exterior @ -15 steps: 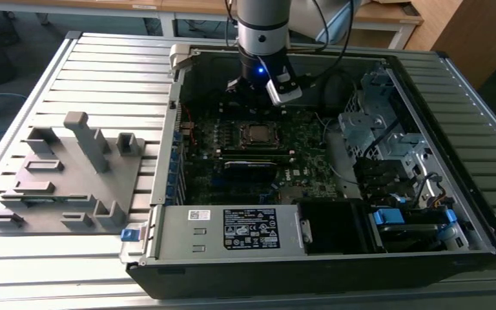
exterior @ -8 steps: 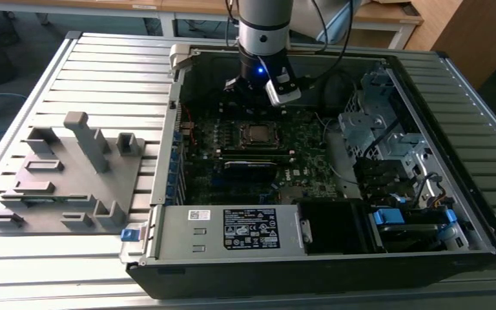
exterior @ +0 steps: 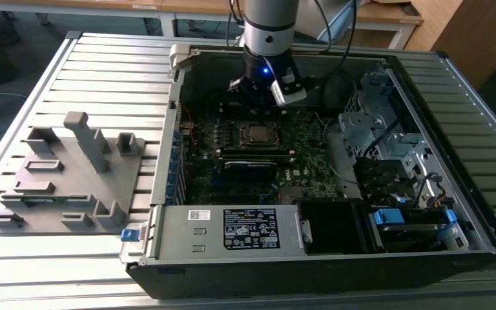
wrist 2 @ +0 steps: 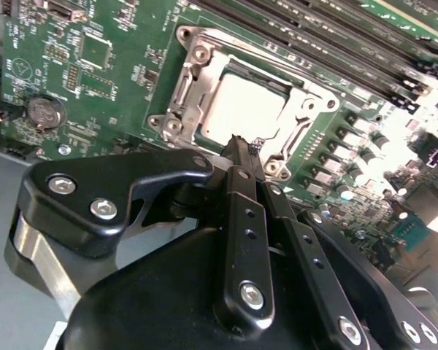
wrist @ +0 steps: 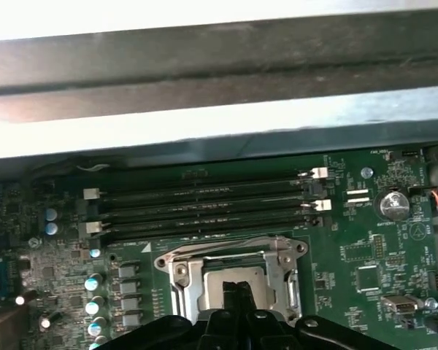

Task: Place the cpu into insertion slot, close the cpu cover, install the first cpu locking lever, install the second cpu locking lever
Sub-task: 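Install the first cpu locking lever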

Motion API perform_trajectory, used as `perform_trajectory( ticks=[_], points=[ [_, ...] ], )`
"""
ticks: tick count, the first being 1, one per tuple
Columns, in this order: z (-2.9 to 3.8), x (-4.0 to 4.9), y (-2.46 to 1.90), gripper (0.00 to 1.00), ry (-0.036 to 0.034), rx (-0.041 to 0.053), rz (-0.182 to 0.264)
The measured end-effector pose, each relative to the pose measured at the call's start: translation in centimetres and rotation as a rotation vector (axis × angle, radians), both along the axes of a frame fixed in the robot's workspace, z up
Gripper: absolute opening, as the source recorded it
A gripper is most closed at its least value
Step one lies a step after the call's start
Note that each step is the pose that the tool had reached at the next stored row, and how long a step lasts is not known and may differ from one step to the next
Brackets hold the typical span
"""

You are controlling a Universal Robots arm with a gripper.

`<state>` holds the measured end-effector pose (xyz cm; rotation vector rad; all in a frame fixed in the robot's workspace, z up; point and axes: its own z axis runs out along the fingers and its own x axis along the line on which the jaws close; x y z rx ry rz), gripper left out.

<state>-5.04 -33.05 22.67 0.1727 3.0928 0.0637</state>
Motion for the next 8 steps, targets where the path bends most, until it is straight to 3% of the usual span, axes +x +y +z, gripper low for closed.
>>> perform_trajectory(
  ticks=[4, 8],
  points=[
    [-0.01, 0.18, -0.01, 0.1, 0.0, -0.0001, 0.015],
    [-0.01, 0.19, -0.39, 0.1, 0.0001, 0.0, 0.02]
  ],
)
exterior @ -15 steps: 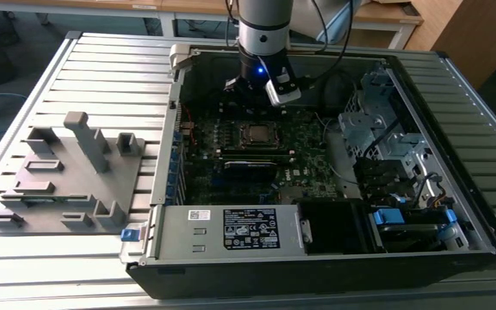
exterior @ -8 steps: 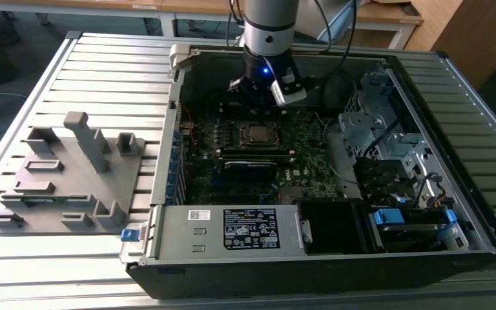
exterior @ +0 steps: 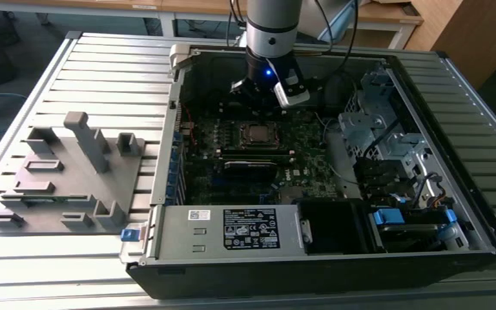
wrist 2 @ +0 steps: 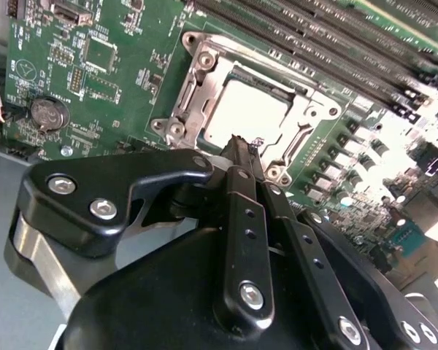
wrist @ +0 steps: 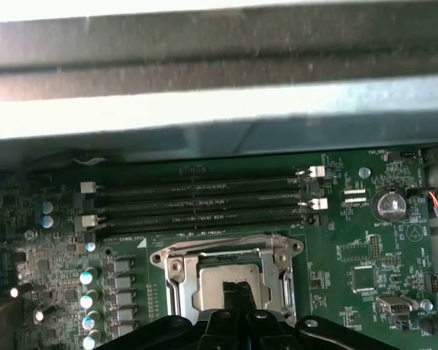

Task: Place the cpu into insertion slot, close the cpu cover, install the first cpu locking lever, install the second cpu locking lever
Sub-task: 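Install the first cpu locking lever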

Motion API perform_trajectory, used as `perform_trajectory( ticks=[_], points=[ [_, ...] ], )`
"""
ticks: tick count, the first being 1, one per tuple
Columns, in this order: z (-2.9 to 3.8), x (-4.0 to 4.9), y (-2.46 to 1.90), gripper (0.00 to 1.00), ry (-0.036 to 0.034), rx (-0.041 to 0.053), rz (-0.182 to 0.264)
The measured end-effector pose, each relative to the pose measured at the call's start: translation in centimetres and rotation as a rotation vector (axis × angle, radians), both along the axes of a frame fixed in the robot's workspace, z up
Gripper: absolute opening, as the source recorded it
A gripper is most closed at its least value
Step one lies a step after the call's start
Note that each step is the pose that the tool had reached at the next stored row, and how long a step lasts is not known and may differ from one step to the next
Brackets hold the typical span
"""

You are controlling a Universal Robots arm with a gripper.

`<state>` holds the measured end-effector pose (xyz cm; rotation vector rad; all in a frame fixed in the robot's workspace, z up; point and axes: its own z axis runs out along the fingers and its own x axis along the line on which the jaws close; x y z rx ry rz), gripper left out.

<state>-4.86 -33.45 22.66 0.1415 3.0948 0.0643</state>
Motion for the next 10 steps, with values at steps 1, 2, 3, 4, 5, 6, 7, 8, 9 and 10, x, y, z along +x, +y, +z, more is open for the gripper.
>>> perform_trajectory(
  ticks=[1, 2, 3, 4, 5, 6, 7, 8, 9, 10],
  points=[
    [0.0, 0.0, -0.12, 0.1, 0.0, -0.0001, 0.001],
    [0.0, 0.0, -0.28, 0.1, 0.0, 0.0, 0.001],
    [0.0, 0.0, -0.42, 0.1, 0.0, 0.0, 0.002],
    [0.0, 0.0, -0.55, 0.1, -0.0001, 0.0, 0.002],
    [0.0, 0.0, -0.68, 0.1, -0.0001, 0.0, 0.003],
    [0.0, 0.0, -0.82, 0.1, 0.0, 0.0, 0.004],
    [-0.01, 0.0, -0.95, 0.1, -0.0001, 0.0, 0.004],
    [-0.01, 0.0, -1.05, 0.1, 0.0, 0.0, 0.005],
    [-0.01, 0.0, -1.08, 0.1, -0.0001, 0.0, 0.006],
    [-0.01, 0.0, -1.08, 0.1, -0.0001, 0.0, 0.006]
  ],
)
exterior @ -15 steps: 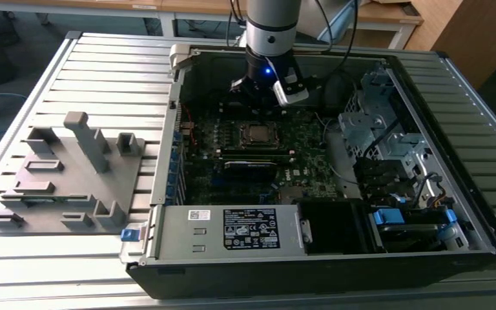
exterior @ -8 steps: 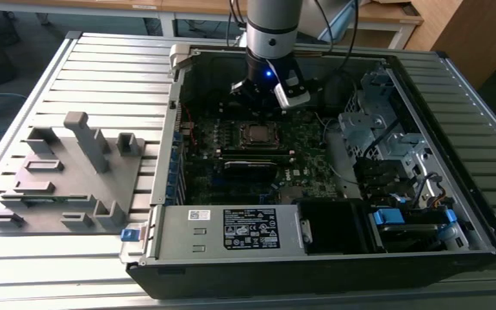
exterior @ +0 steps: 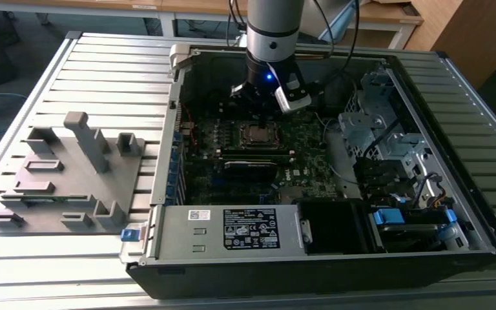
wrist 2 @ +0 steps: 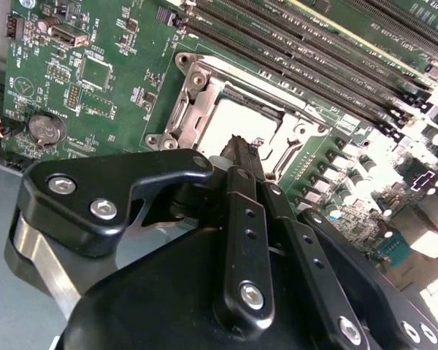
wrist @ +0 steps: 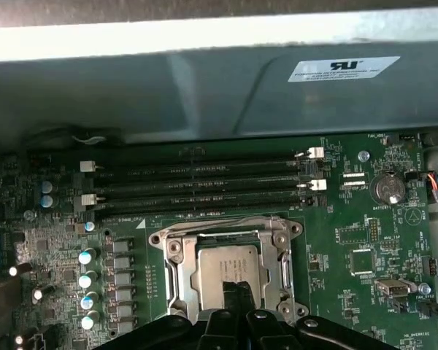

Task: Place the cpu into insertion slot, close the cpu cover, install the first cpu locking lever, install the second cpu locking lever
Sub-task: 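Install the first cpu locking lever, then install the second cpu locking lever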

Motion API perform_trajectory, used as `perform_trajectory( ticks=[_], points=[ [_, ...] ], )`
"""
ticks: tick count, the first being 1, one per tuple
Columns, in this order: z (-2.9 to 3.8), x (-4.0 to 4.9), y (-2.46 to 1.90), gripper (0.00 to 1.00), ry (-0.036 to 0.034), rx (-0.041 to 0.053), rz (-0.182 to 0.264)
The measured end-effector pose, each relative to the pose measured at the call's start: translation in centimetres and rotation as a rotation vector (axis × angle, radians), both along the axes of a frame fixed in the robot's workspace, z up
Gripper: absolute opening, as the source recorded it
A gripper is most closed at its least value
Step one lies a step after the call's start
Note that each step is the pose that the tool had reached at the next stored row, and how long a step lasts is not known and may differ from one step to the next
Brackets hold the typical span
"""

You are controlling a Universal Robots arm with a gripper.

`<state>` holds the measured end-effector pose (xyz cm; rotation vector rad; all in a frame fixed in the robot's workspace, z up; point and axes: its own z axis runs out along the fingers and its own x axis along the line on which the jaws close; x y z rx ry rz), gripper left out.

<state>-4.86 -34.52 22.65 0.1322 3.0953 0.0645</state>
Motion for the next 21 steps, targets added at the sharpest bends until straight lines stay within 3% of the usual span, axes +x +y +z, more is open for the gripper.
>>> perform_trajectory(
  ticks=[10, 12, 16, 18, 21],
  points=[
    [0.82, 0.0, 0.0, 0.1, -0.0001, 0.0005, 0.0],
    [1.25, 0.0, 0.0, 0.1, 0.0, 0.0004, 0.0],
    [1.27, 0.0, 0.0, 0.1, 0.0, 0.0005, 0.0],
    [1.75, 0.0, -0.01, 0.1, 0.0, 0.0006, 0.0],
    [1.73, 0.0, -0.01, 0.1, 0.0001, 0.0005, 0.0]
  ],
)
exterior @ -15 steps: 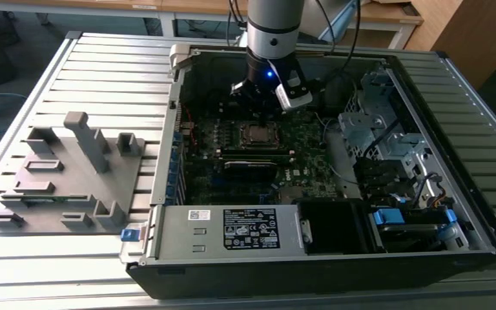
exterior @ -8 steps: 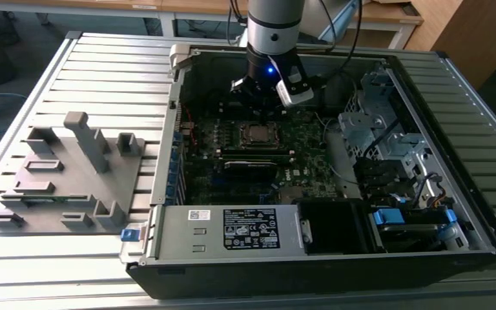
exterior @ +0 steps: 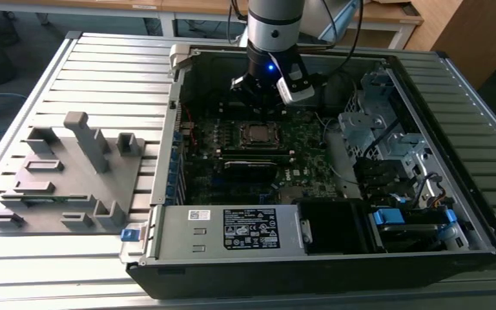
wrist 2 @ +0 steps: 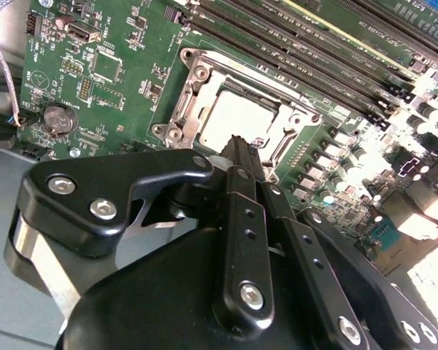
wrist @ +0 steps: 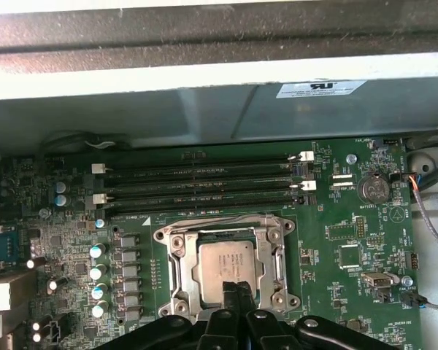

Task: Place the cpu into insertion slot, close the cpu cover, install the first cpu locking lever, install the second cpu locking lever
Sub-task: 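Install the second cpu locking lever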

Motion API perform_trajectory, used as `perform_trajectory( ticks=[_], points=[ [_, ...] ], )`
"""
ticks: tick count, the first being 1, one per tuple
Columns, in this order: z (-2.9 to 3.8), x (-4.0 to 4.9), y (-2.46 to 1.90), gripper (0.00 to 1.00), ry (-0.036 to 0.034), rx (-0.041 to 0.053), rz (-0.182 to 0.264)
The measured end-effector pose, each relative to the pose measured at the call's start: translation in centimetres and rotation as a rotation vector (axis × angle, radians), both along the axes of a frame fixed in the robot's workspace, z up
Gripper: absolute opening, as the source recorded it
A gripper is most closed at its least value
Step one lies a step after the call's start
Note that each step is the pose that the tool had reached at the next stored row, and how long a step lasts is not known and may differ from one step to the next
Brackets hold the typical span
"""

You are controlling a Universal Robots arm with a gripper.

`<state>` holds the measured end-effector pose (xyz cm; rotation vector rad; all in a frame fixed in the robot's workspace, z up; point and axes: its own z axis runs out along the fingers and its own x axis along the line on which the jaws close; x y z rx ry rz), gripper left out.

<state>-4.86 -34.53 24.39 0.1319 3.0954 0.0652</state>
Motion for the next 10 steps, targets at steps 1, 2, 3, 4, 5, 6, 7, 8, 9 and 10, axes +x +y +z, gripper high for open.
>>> perform_trajectory(
  ticks=[1, 2, 3, 4, 5, 6, 7, 8, 9, 10],
  points=[
    [-0.03, 0.0, 0.0, 0.1, -0.0001, 0.0001, 0.0],
    [-0.07, 0.0, 0.0, 0.1, -0.0001, 0.0002, 0.0],
    [-0.12, 0.0, 0.0, 0.1, -0.0001, 0.0002, 0.0],
    [-0.16, 0.0, 0.0, 0.1, -0.0001, 0.0002, 0.0],
    [-0.21, 0.0, 0.0, 0.1, -0.0001, 0.0002, 0.0],
    [-0.26, 0.0, 0.0, 0.1, -0.0001, 0.0001, 0.0],
    [-0.33, 0.0, 0.0, 0.1, -0.0001, 0.0001, 0.0],
    [-0.4, 0.0, 0.0, 0.1, -0.0001, 0.0001, 0.0],
    [-0.47, 0.0, 0.0, 0.1, -0.0001, 0.0001, 0.0],
    [-0.55, 0.0, 0.0, 0.1, -0.0001, 0.0001, 0.0]
  ],
)
